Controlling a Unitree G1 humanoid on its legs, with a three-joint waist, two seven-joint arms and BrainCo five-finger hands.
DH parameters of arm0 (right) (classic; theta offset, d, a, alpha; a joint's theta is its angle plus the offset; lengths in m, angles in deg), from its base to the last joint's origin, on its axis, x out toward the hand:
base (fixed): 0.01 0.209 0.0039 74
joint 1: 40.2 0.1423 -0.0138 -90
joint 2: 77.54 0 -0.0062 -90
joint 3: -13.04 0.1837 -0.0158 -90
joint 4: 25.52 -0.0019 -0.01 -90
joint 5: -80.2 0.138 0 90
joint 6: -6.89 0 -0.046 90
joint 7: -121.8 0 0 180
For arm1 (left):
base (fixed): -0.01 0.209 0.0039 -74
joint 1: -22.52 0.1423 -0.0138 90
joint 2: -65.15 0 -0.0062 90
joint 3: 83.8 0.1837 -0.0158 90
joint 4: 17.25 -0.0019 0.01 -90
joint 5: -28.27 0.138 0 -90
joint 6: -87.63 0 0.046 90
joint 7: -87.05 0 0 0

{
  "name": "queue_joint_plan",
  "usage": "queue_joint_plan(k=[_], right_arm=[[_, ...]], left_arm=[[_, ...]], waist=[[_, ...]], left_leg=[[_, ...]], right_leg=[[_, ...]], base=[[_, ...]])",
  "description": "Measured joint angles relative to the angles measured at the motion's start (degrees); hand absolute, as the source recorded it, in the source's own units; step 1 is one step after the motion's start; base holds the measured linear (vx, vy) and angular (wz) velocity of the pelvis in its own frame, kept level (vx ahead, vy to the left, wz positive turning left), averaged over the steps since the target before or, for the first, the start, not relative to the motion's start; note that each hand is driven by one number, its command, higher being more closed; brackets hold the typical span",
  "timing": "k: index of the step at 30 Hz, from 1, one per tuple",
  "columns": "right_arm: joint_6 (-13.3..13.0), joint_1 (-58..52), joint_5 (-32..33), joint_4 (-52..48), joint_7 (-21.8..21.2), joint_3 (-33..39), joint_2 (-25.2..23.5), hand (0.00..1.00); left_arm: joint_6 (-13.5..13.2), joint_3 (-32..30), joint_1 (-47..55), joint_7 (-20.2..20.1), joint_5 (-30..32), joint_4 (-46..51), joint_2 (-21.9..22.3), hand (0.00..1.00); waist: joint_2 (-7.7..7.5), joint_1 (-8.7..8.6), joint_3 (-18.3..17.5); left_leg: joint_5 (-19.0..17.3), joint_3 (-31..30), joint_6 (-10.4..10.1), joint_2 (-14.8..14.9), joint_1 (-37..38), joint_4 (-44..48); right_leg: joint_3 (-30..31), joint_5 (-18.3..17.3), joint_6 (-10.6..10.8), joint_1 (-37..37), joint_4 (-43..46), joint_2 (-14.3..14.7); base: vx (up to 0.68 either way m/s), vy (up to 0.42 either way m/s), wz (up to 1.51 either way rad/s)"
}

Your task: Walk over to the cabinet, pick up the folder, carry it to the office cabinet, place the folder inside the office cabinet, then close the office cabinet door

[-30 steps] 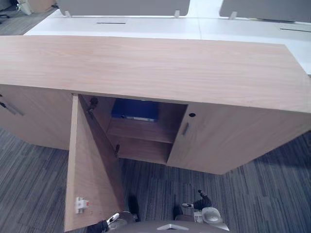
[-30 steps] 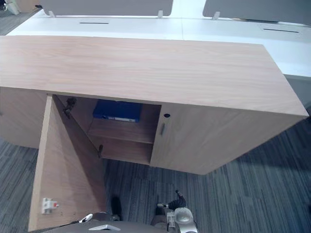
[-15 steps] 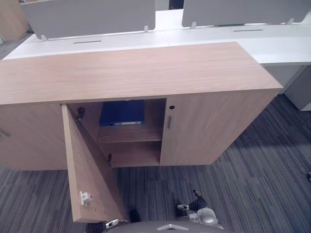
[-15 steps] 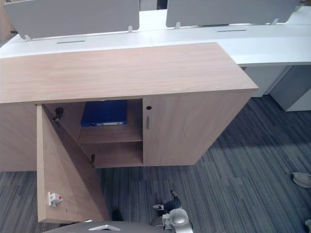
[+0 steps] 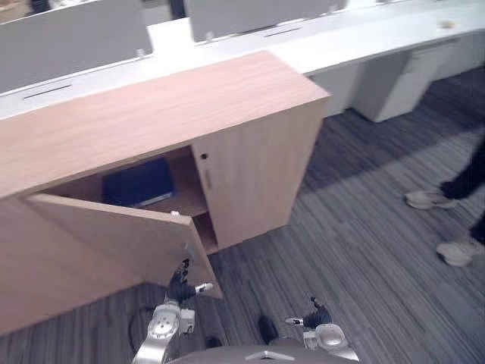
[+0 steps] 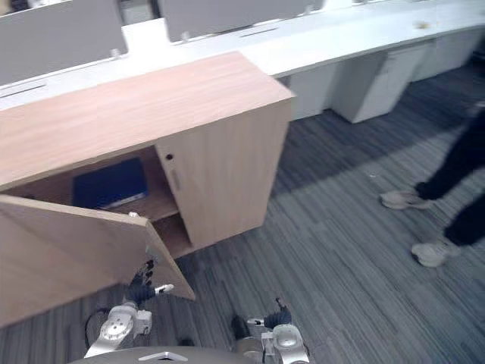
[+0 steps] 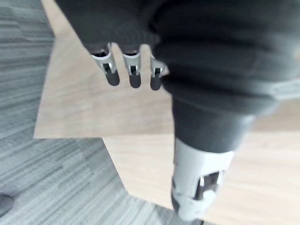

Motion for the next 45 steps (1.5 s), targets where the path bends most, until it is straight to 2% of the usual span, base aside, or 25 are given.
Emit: queue_joint_plan(k=[2, 4, 10, 12, 21, 26, 32, 40, 45], right_arm=[[0.0, -0.2, 0.1, 0.0, 0.0, 0.1, -0.1, 0.0], [0.0, -0.2, 0.4, 0.2, -0.1, 0.7, -0.1, 0.0], [0.0, -0.2, 0.6, 1.0, -0.2, 1.0, 0.0, 0.0], [0.0, 0.0, 0.7, 1.0, -0.2, 1.1, 0.0, 0.0], [0.3, 0.9, 0.6, 3.0, -0.4, 1.6, 0.0, 0.0], [0.9, 0.9, 0.8, 3.3, -0.6, 2.7, -0.2, 0.0], [1.3, 0.2, 1.1, 3.5, -0.6, 2.7, -0.2, 0.0], [1.5, -0.1, 1.1, 5.2, -0.6, 3.2, -0.2, 0.0], [1.5, 1.0, 1.1, 6.7, -0.7, 3.2, -0.2, 0.0]], left_arm=[[0.0, -0.5, -3.0, 1.0, 0.0, -1.7, -0.3, 0.0], [0.0, -0.5, -5.1, 2.1, 0.0, -2.6, -1.2, 0.0], [0.2, -0.6, -7.6, 3.9, 0.0, -4.8, -1.7, 0.0], [0.2, -0.8, -9.2, 4.6, 0.0, -5.4, -2.3, 0.0], [0.2, -0.7, -11.5, 4.4, 0.0, -6.1, -3.0, 0.0], [0.2, -0.4, -9.8, 4.1, 0.0, -6.1, -2.8, 0.0], [0.2, -1.3, -6.8, 4.7, -0.1, -5.9, -2.3, 0.0], [0.2, -2.6, -2.5, 3.0, -1.2, -6.5, -2.5, 0.0], [0.7, -5.3, -2.2, -0.7, -0.4, -20.2, -2.6, 0.0]], waist=[[-0.47, -0.4, -0.1], [-0.81, -0.76, 0.1], [-0.78, -0.72, 0.0], [-0.79, -0.86, 0.0], [-0.89, -0.98, 0.0], [-1.21, -0.61, 0.2], [-2.56, 0.53, -0.4], [-3.95, 1.14, -0.8], [-4.24, 1.74, -0.9]], left_leg=[[0.3, 0.5, -0.4, 0.1, 0.4, -1.2], [1.3, 0.6, -1.1, -0.2, 1.9, -3.5], [1.2, -0.1, -0.6, -0.4, 2.9, -3.5], [1.3, -0.6, -0.2, -0.4, 2.8, -3.2], [0.8, -5.1, 0.4, -0.2, 4.7, -3.2], [1.2, -7.2, 0.8, -1.1, 4.7, -3.5], [1.6, -9.7, 0.3, -1.4, 4.5, -3.6], [2.1, -12.1, 1.3, -2.0, 4.8, -3.6], [2.0, -12.9, 1.3, -2.0, 5.1, -3.6]], right_leg=[[-0.1, 0.1, -0.2, 0.0, -1.0, 0.1], [-1.2, 0.9, 0.8, 0.0, -1.5, 0.0], [-2.4, 4.8, 1.9, 1.4, -2.4, -0.4], [-3.1, 5.3, 1.5, 1.7, -2.6, -0.5], [-7.9, 5.0, 1.7, 4.5, -2.6, -0.6], [-10.0, 3.8, 1.3, 5.3, -2.6, -1.8], [-12.7, 2.9, 1.2, 6.1, -2.8, -2.4], [-15.8, 2.4, 1.8, 8.0, -2.6, -3.1], [-16.4, 2.1, 1.7, 8.4, -2.6, -2.9]], base=[[0.02, -0.022, -0.19], [0.08, -0.031, 0.0], [0.1, -0.011, 0.05], [0.12, 0.013, 0.12], [0.04, 0.002, 0.15], [-0.08, -0.004, 0.22], [-0.05, -0.014, 0.23], [0.03, -0.001, 0.2], [0.0, -0.025, 0.06]])
